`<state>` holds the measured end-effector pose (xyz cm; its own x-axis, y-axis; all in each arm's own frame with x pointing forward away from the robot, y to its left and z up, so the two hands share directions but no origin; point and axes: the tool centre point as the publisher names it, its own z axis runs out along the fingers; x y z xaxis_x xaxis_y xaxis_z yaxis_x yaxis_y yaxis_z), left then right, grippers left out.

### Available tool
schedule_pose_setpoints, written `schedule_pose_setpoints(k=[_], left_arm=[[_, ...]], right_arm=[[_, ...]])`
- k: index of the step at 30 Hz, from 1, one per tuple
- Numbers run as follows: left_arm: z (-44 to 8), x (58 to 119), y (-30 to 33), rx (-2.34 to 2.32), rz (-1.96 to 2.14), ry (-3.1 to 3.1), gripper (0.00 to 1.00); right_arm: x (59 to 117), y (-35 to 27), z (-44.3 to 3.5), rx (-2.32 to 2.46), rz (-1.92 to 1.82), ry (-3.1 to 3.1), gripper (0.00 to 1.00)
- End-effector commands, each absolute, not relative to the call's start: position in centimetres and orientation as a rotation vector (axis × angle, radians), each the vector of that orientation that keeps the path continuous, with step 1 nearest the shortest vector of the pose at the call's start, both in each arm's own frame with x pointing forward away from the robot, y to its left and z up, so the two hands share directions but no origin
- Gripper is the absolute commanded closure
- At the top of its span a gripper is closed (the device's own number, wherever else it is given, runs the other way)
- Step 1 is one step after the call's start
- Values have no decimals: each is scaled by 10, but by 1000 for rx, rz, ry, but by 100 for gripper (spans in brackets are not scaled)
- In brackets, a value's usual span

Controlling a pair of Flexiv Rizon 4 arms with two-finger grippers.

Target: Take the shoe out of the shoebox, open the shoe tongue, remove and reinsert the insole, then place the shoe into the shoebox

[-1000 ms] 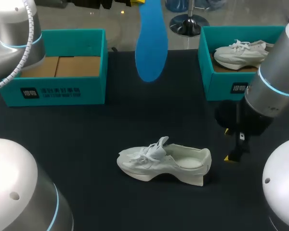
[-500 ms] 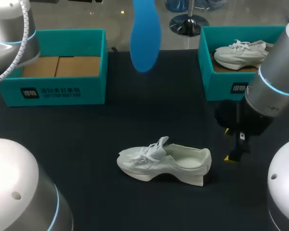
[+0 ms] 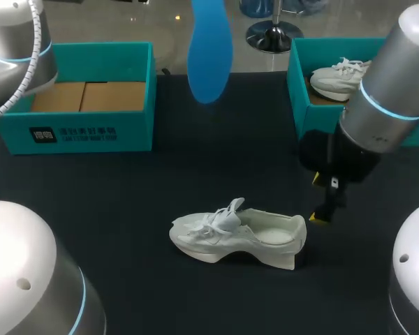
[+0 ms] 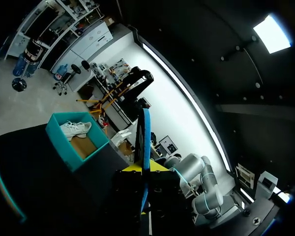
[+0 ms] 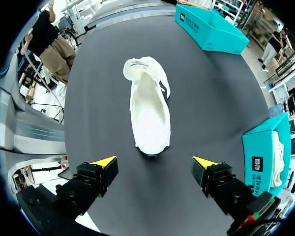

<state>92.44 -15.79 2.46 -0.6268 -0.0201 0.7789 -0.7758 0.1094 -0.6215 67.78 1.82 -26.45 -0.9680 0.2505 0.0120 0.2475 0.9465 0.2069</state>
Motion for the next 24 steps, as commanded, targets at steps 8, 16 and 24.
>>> schedule_pose_setpoints(k=[8,16,24], left_arm=[[25,926,-158,775,1574,-1778,100],[25,926,-158,775,1574,-1778,100],[25,926,-158,775,1574,-1778,100]], right_arm=[[709,90,-285,466,226,3108,0],[712,103,-302,541,294,3101,0],[710,101,-324,557,261,3092,0]])
